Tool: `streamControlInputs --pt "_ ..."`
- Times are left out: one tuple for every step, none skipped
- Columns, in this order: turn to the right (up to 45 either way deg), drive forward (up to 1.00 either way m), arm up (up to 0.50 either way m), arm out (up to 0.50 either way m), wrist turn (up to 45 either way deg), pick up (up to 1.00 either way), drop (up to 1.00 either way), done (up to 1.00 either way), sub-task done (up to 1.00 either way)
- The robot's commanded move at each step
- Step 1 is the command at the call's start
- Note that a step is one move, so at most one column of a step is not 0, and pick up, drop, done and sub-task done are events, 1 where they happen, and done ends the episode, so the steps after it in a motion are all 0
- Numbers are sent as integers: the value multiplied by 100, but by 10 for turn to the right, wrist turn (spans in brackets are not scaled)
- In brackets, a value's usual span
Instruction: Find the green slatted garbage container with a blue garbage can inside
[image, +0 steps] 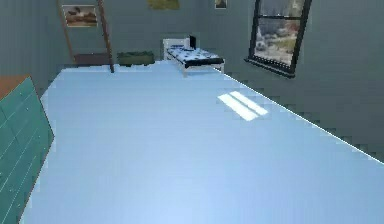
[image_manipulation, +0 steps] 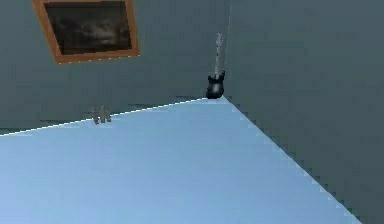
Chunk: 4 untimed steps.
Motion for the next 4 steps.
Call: streamControlInputs --pt "450 0 0 0 0 0 0 0 0" --pt "330 0 0 0 0 0 0 0 0" --pt "0 10 0 0 0 0 0 0 0" --pt "450 0 0 0 0 0 0 0 0"
